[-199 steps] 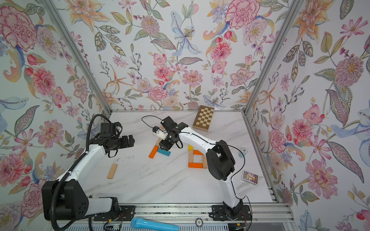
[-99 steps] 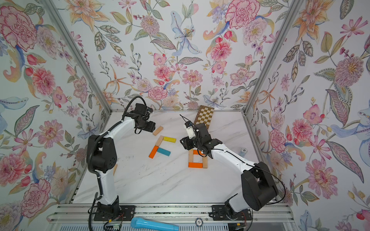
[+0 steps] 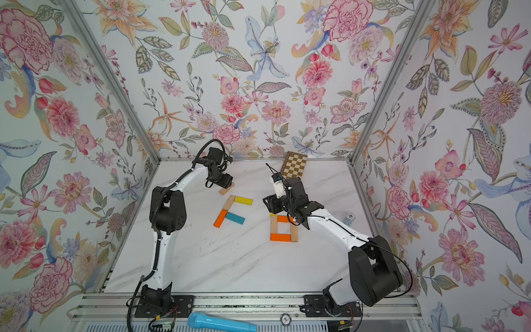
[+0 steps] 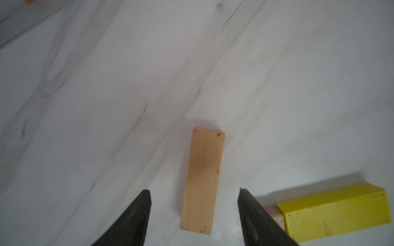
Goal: Assemble the number 6 with building blocks
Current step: Assemble the building block at the center of the board, then pick up the building block from the center of the board.
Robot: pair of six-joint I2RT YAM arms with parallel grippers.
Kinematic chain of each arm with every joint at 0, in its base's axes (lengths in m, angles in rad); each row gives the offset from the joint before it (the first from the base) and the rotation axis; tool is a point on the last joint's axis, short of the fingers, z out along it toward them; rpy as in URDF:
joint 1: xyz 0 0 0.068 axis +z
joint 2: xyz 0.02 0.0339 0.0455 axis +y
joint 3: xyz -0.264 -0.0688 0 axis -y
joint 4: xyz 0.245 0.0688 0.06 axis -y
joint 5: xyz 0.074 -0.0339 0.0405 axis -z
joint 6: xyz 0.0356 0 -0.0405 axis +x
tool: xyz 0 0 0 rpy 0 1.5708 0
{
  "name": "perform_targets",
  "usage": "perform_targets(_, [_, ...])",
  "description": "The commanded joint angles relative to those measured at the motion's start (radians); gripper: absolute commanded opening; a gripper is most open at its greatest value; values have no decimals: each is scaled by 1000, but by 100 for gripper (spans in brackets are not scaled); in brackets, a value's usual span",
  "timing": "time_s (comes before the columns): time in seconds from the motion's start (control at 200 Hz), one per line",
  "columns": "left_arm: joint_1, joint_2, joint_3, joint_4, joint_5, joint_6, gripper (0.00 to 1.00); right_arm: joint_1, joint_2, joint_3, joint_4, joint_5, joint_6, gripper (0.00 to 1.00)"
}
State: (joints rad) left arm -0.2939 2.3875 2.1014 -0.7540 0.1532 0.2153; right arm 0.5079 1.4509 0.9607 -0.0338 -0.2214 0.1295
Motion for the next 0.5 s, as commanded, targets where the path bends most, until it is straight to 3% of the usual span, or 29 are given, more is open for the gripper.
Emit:
perform_targets(0.0, [-6,56,37,-53,-7,10,67,0,-14,-16,15,-18,11,57])
perform_targets(0.315, [-7,113,108,-67,-54,-2,67,1,-43,-42,7,-21,18,58])
perform_targets(0.495, [-5,143,135,-126,-48,7,58,4,-53,-46,9,-14,22,57])
